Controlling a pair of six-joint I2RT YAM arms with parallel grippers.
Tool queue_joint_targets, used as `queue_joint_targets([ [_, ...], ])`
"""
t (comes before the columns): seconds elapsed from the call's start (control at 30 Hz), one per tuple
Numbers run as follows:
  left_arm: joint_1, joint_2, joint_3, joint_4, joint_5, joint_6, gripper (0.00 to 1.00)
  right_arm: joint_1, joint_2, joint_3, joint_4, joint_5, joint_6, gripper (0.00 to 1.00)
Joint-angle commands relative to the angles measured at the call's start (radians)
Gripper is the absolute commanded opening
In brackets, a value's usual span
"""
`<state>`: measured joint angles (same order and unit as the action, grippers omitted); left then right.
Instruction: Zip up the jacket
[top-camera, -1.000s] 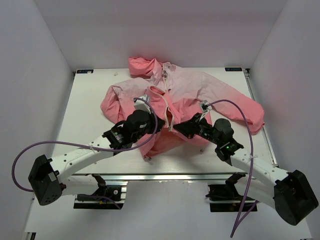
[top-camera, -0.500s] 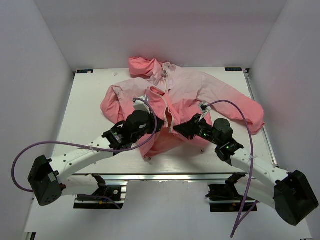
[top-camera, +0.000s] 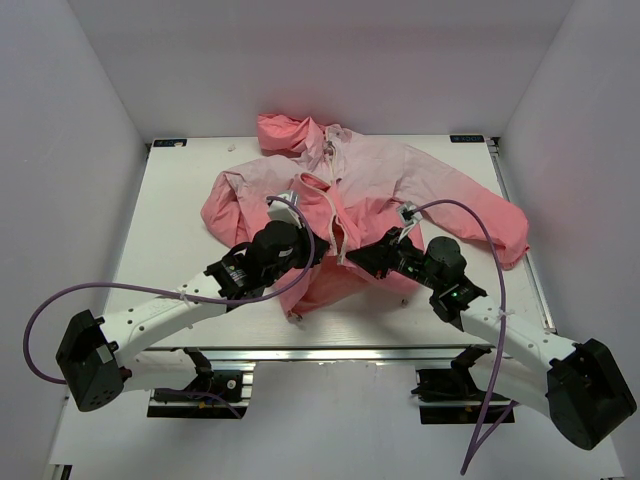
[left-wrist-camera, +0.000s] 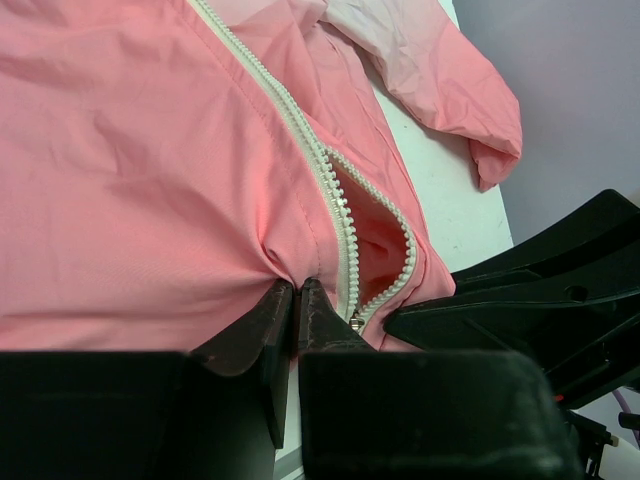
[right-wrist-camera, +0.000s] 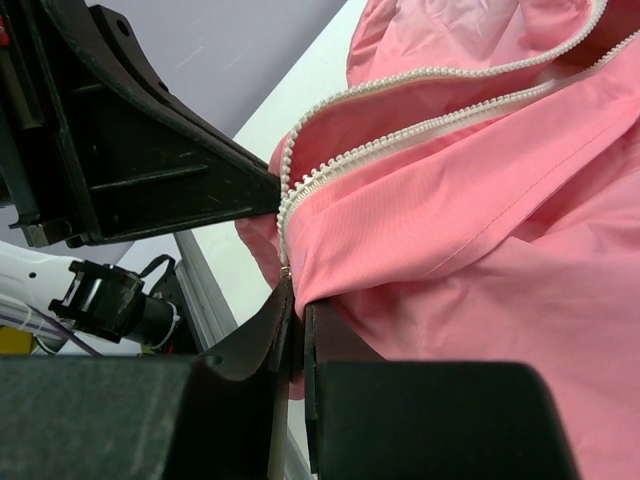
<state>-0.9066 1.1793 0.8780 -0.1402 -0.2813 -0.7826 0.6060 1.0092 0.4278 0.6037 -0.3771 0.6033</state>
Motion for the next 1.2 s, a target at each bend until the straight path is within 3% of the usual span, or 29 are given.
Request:
queue_joint_targets([
  [0.0,0.002,-0.015,0.001,0.033,0.014,0.008,0.00,0.000,-0.003,0.016,0.110,-0.017,0.021,0.00],
  [1.17,0.002,-0.041,0.006,0.024,-0.009,0.009,0.00,0.000,-0.027,0.009,0.054,-0.031,0.009,0.00],
])
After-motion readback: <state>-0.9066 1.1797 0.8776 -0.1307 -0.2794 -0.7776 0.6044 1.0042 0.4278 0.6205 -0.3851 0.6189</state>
